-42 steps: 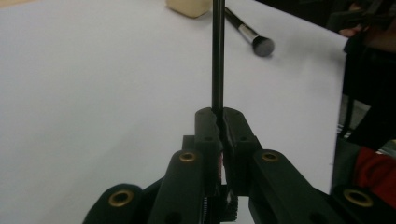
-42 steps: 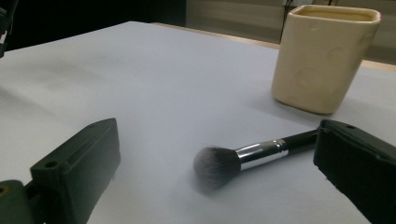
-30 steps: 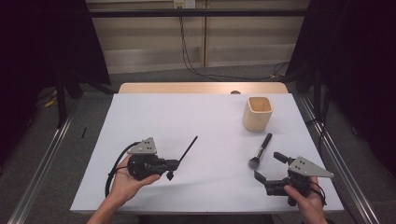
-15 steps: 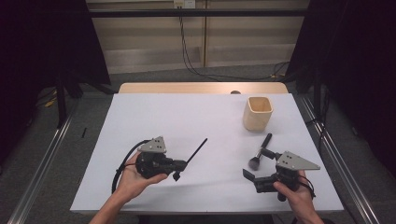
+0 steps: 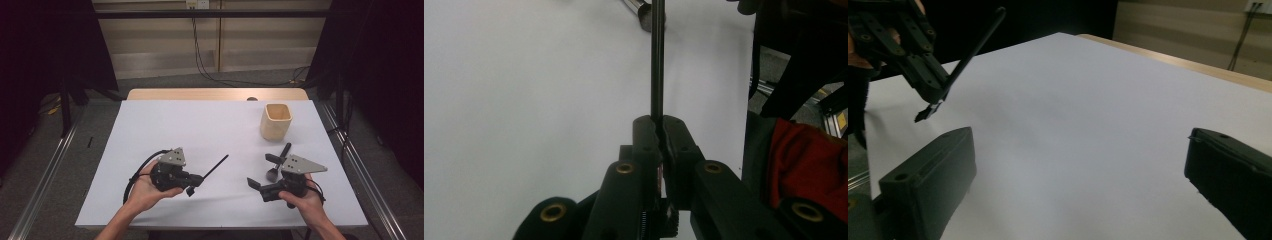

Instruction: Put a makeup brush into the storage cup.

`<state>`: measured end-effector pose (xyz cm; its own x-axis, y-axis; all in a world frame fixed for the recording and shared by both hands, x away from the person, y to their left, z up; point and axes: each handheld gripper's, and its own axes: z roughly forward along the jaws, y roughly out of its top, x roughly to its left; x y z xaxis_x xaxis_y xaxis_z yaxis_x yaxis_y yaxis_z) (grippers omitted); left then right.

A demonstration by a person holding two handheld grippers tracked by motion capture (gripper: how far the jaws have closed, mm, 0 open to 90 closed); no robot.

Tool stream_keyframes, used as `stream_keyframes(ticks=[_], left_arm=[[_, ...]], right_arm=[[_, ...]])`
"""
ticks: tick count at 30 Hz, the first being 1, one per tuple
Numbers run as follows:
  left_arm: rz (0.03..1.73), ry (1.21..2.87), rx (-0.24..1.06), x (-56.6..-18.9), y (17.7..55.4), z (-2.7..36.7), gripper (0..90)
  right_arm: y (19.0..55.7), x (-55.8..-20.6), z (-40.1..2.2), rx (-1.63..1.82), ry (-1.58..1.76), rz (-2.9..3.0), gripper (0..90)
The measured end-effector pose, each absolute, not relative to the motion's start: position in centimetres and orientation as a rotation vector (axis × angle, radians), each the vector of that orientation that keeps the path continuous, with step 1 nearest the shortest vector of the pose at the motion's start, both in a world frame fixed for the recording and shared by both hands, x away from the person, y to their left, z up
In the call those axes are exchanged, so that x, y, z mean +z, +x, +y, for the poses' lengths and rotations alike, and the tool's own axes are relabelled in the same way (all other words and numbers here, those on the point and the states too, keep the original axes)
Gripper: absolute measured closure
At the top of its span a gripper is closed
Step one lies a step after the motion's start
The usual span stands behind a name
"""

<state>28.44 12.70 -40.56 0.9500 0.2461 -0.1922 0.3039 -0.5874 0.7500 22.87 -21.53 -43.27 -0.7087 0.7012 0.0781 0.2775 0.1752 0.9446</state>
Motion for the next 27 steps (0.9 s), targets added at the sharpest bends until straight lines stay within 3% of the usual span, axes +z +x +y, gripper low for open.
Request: stream_keyframes(ticks=[27], left_arm=[[0.264,2.472,-0.128,-38.9,28.9,10.6,85.8]], right_arm=[[25.2,-41.6,-18.2,1.427,0.740,2.486,0.5]])
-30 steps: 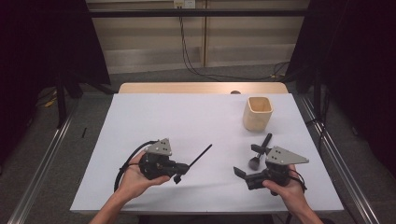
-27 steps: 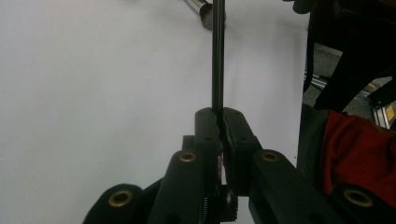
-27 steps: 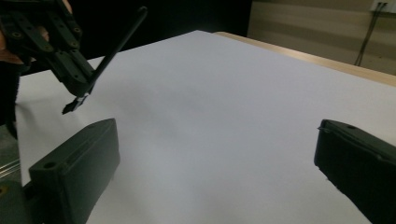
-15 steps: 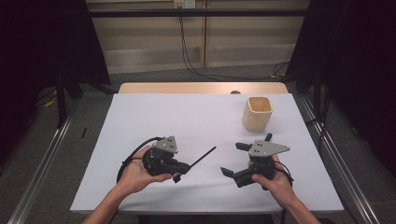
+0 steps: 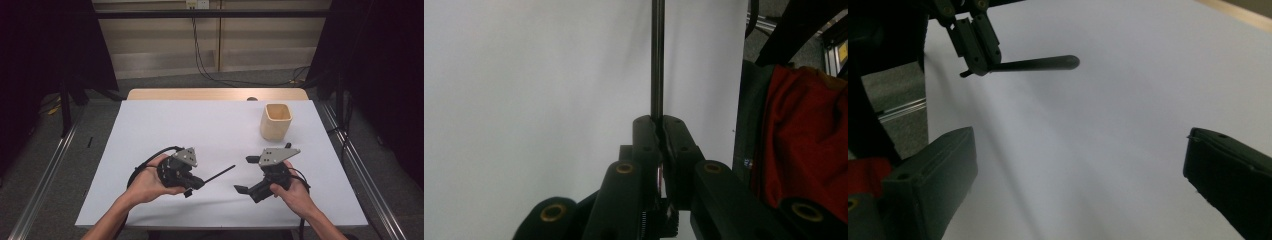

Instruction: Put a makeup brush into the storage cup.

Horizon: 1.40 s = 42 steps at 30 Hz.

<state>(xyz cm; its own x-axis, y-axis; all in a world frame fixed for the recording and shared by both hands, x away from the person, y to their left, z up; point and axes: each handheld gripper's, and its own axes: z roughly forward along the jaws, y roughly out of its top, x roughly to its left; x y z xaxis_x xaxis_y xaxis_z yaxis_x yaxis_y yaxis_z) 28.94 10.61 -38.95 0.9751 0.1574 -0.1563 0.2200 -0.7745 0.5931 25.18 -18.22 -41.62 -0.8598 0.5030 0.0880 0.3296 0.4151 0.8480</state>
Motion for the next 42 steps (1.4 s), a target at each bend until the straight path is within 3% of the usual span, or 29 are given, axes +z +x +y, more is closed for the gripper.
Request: stream_keyframes(ticks=[24,42], left_arm=[[0.178,2.677,-0.171,-38.4,30.1,8.8,85.8],[0.156,2.800,-0.178,-39.2,30.5,8.2,85.7]], right_arm=[[27.4,-40.4,-16.4,1.182,0.543,2.817,2.9],[29.1,-40.3,-14.2,0.800,0.418,3.064,7.1]])
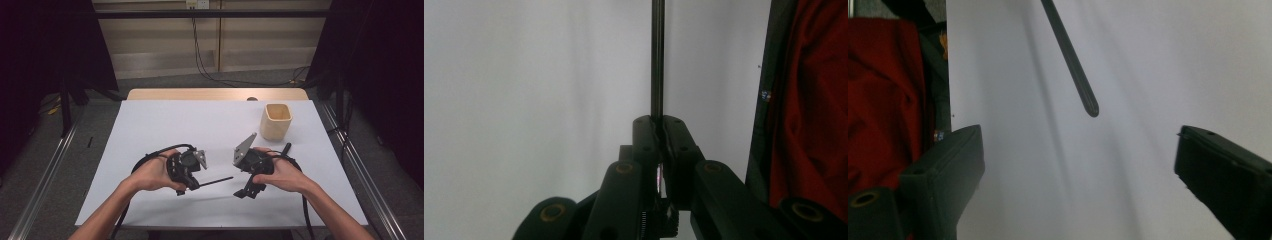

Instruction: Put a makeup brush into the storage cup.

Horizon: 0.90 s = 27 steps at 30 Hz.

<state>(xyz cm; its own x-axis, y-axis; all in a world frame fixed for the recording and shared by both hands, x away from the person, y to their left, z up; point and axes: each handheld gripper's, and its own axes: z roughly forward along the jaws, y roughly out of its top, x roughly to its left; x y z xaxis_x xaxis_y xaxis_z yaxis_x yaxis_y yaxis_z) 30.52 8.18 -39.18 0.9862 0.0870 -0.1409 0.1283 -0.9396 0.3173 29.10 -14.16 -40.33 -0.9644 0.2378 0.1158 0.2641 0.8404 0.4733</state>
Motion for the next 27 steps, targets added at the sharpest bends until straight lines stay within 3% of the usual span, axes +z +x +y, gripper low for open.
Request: stream_keyframes(ticks=[11,14,16,27], left_arm=[[0.122,2.853,-0.186,-39.3,30.7,7.5,85.7],[0.114,2.845,-0.190,-39.3,30.7,7.2,85.7],[0.138,2.821,-0.191,-39.4,30.5,6.9,85.7],[0.115,2.834,-0.174,-39.4,30.8,6.4,85.7]], right_arm=[[30.3,-40.6,-13.1,-0.638,-0.357,-2.950,10.6],[30.5,-40.7,-13.0,-0.641,-0.319,-2.938,24.1],[30.5,-40.7,-12.8,-0.636,-0.309,-2.946,25.9],[30.9,-40.8,-12.3,-0.655,-0.268,-2.950,54.6]])
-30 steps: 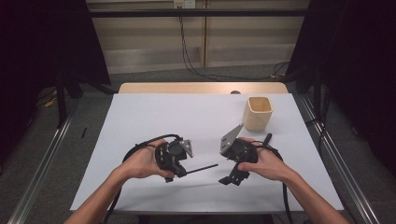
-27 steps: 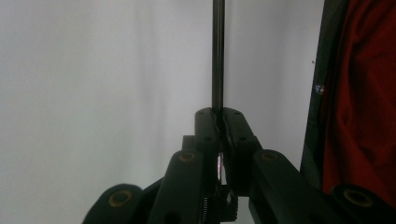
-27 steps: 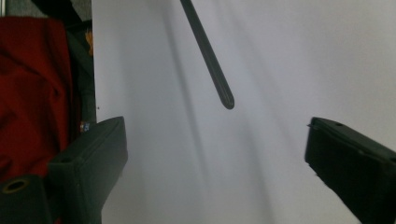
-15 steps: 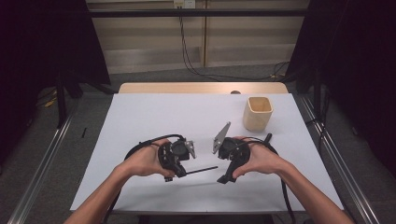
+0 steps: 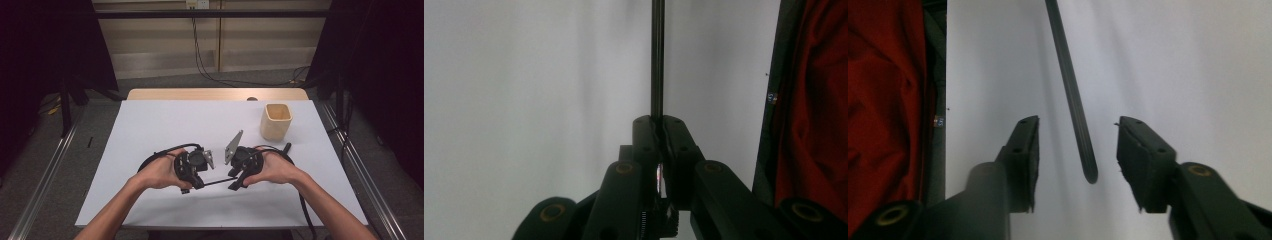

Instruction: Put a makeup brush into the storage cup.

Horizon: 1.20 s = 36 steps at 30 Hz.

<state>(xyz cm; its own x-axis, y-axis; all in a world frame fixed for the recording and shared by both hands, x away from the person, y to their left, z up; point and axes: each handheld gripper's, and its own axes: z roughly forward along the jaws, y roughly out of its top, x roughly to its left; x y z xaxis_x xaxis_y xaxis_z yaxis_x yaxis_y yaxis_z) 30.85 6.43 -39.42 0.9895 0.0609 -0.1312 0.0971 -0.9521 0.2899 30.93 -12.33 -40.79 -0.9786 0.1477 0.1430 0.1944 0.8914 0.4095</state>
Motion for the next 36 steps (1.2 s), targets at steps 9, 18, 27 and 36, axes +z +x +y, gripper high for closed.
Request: stream_keyframes(ticks=[9,18,27,36], left_arm=[[0.119,2.812,-0.183,-39.49,30.64,6.27,85.7],[0.111,2.812,-0.174,-39.43,30.60,6.25,85.7],[0.087,2.809,-0.164,-39.61,30.43,6.25,85.6],[0.053,2.788,-0.143,-39.47,30.71,6.54,85.2]], right_arm=[[31.08,-40.66,-12.02,-0.673,-0.251,-2.959,67.9],[30.93,-40.68,-11.77,-0.680,-0.223,-2.952,78.7],[30.82,-41.00,-11.52,-0.652,-0.193,-2.925,84.4],[30.90,-40.78,-11.88,-0.706,-0.177,-2.909,85.7]])
